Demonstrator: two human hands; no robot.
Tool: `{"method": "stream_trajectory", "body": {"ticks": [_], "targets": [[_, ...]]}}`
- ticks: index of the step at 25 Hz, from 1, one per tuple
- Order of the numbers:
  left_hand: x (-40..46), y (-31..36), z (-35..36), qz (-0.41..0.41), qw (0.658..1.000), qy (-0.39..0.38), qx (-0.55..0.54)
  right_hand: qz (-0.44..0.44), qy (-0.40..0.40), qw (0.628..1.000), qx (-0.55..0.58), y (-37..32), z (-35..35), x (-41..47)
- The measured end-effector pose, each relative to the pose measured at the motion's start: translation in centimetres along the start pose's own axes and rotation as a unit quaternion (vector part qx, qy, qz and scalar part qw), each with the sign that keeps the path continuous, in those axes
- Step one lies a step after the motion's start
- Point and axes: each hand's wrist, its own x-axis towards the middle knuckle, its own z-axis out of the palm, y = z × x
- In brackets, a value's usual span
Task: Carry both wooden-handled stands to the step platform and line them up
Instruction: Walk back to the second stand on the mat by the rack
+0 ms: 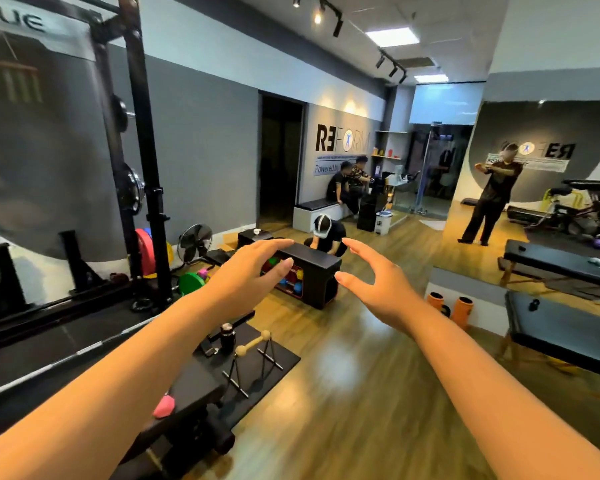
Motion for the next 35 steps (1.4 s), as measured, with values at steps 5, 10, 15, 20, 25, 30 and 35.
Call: {"method": "stream_trajectory", "body": {"ticks": [5,10,15,20,25,30,35], "targets": [[8.6,-7.9,4.0,-0.002,1.000,0.005,-0.023,0.000,-0.020,1.000,-0.001,6.6,3.7,9.7],[19.2,-15.7,7.7,-0.008,0.999,-0.014,-0.041,0.013,-0.028,1.000,-0.004,11.9,6.4,20.9],[27.7,-22.5,10.3,-0.019,0.999,-0.029,-0.039,0.021,-0.038,0.999,0.000,17.3,8.6,31.3],[33.5,-29.8,13.8,-0.055,0.998,-0.014,0.005,0.002,-0.073,0.997,0.023,23.4,12.3,40.7],[42.1,-34.8,18.2,-0.100,0.994,0.030,0.006,-0.040,-0.126,0.990,0.047,29.9,15.3,52.6],[49.2,-38.8,20.6,-0.159,0.984,0.067,0.033,-0.083,-0.186,0.978,0.041,35.3,16.8,63.0],[52.4,-44.5,23.9,-0.212,0.972,0.084,0.061,-0.113,-0.239,0.963,0.053,40.1,21.0,70.7]]}}
